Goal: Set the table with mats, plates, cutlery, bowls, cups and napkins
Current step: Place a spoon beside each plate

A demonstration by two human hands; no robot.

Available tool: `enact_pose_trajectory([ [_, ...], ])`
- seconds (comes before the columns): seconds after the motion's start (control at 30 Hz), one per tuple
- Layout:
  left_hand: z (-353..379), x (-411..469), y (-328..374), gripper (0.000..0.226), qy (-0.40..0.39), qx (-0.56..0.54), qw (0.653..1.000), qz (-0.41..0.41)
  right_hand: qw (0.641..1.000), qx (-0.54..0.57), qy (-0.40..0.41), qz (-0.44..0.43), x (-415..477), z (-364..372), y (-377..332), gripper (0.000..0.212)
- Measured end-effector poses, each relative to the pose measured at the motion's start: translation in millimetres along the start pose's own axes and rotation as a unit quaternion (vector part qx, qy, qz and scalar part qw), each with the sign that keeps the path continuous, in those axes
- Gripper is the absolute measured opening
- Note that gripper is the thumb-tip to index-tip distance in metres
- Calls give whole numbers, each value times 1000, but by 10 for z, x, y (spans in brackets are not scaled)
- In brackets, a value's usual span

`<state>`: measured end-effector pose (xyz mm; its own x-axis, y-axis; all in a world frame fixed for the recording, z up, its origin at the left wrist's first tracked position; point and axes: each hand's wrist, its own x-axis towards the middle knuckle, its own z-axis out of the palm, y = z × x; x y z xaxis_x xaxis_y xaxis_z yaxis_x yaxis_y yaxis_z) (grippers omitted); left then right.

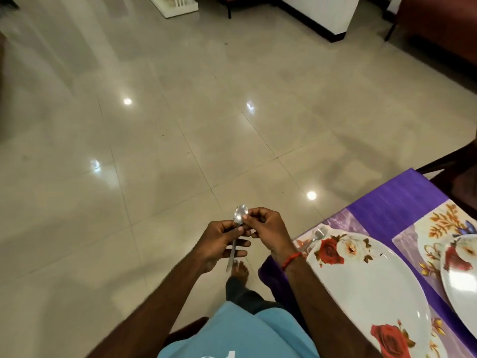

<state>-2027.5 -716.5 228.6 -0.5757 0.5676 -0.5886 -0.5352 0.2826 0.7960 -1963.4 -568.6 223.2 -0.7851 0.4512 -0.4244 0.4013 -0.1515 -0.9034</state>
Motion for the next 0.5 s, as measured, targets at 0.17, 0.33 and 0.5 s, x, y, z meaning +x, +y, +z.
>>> enact_pose_trajectory([
  [0.17, -130, 582, 420, 19, -5, 20, 1000, -16, 997, 65, 46, 24, 665, -43, -261, 15],
  [0.33, -151, 1037, 813, 18, -19, 56, 998, -13, 990, 125, 64, 28, 1095, -67, -516, 27],
  [0.5, -138, 1298, 1044, 18, -29, 73, 997, -11, 988, 135, 70, 16, 1350, -94, -681, 37],
])
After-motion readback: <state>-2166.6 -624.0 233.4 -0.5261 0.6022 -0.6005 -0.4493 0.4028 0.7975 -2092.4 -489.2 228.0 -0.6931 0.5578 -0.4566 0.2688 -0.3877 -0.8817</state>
